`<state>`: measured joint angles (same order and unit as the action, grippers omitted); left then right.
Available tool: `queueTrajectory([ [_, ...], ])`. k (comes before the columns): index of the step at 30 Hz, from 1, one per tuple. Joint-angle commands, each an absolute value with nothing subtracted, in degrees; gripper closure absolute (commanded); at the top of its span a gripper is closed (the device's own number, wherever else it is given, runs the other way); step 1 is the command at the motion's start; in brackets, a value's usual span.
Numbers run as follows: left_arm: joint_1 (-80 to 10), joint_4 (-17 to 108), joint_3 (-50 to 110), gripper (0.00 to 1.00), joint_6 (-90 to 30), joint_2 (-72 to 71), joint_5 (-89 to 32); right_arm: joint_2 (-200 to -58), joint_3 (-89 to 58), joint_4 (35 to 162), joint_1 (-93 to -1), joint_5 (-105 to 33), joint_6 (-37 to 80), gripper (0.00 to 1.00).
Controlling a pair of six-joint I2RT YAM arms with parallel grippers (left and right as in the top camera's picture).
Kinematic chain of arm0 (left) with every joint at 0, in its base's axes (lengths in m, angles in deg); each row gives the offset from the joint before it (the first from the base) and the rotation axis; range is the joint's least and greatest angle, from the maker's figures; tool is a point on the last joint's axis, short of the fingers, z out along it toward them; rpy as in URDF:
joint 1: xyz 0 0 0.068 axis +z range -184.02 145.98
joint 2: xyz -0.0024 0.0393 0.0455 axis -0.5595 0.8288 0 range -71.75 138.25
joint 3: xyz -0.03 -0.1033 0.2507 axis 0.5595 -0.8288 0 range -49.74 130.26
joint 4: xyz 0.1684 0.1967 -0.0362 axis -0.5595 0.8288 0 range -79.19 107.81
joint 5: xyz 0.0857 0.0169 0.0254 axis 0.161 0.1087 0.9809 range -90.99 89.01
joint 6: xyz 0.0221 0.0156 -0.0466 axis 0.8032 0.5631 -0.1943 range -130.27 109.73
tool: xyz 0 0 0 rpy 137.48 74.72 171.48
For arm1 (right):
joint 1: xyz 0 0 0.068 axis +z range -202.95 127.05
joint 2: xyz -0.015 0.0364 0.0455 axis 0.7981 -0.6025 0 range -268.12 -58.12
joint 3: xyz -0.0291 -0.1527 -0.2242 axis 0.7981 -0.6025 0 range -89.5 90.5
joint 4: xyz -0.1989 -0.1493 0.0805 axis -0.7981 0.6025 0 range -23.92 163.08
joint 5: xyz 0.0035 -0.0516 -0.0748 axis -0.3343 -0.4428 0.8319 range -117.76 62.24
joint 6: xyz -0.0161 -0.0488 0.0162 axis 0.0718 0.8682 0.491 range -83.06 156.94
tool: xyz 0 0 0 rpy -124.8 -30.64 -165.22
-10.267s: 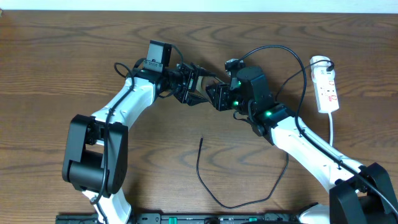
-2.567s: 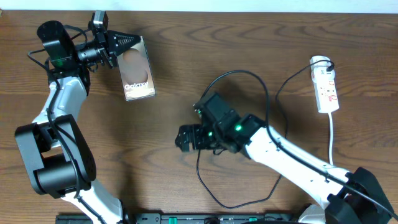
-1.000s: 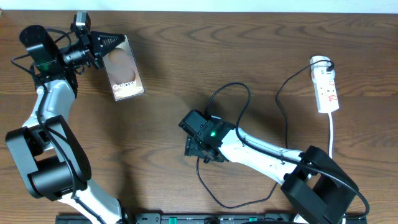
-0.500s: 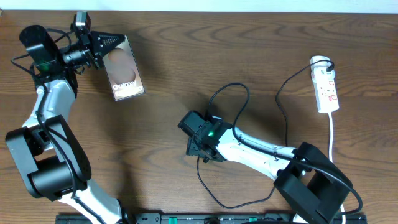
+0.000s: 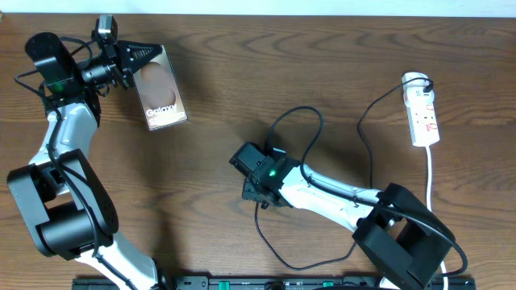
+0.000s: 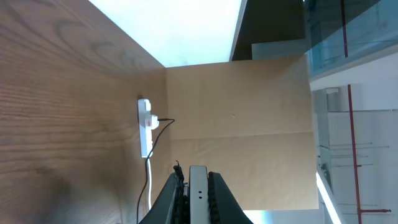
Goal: Plug charger to phone and switch on socket
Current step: 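Lower the right gripper and grasp the black cable's connector end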
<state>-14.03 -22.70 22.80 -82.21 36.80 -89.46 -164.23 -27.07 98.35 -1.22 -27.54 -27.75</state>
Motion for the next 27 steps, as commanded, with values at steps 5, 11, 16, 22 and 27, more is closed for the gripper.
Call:
queueTrajectory([
  [5, -13.9, -23.1, 23.6, 0.93, -82.1, 35.9, -91.0, -166.9, -26.7, 98.5, -1.2, -25.7, -29.7, 0.66],
  [11, -13.9, -22.7, 23.6, 0.93, -82.1, 35.9, -91.0, -166.9, -26.7, 100.0, -1.1, -24.7, -29.9, 0.80],
  [16, -13.9, -22.7, 23.6, 0.93, -82.1, 35.9, -91.0, -167.0, -26.7, 100.8, -1.1, -24.5, -29.9, 0.85],
  [22, -13.9, -22.7, 23.6, 0.93, -82.1, 35.9, -91.0, -167.0, -26.7, 101.3, -0.9, -23.8, -30.3, 0.86],
  [27, -13.9, -22.7, 23.6, 0.93, -82.1, 35.9, -91.0, -167.0, -26.7, 101.2, -0.9, -23.6, -30.4, 0.90],
])
